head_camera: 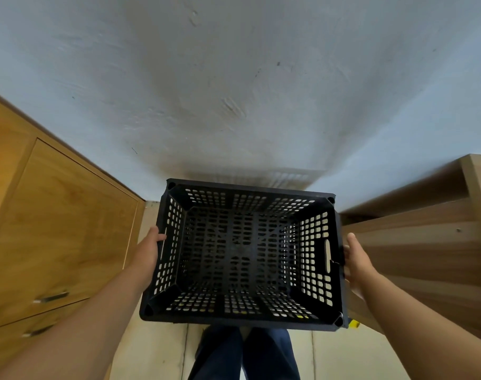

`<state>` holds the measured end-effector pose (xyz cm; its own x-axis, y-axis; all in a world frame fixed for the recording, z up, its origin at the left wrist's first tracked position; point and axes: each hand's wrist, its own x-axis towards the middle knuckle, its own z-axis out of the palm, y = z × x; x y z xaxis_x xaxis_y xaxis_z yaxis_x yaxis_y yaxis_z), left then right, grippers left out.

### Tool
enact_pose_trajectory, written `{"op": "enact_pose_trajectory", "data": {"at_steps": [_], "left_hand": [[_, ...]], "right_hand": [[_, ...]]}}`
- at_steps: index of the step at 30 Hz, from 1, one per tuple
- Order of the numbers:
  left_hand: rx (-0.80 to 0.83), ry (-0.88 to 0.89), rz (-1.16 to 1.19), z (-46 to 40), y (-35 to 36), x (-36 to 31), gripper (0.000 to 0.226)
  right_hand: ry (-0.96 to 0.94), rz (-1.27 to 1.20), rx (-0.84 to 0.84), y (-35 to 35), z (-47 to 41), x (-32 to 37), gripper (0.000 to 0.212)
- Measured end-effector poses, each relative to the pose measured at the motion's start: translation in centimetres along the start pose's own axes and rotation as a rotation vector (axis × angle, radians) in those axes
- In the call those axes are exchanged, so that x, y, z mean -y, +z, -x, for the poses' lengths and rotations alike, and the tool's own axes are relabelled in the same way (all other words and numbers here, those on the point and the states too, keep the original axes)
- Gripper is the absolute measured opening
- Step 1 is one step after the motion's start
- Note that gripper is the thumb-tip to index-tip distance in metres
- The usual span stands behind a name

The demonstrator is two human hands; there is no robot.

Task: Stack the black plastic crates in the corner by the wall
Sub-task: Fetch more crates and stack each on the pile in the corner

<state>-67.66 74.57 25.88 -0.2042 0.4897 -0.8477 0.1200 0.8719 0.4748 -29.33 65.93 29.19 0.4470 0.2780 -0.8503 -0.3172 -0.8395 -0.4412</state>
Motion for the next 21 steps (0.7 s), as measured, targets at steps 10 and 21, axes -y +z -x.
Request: {"op": "enact_pose_trajectory", "data": {"at_steps": [10, 21], "left_hand": [[-0.109, 0.429, -0.617, 1.7, 0.1, 4.7, 0.037], [-0.414, 0.6, -1.241, -0.8, 0.7, 13.5, 0.064]], "right_hand": [[-0.223, 0.289, -0.143, 0.3, 0.4, -4.9, 0.052], [-0.497, 0.938, -0.456, 1.6, -1.2, -15.7, 0.079]]}}
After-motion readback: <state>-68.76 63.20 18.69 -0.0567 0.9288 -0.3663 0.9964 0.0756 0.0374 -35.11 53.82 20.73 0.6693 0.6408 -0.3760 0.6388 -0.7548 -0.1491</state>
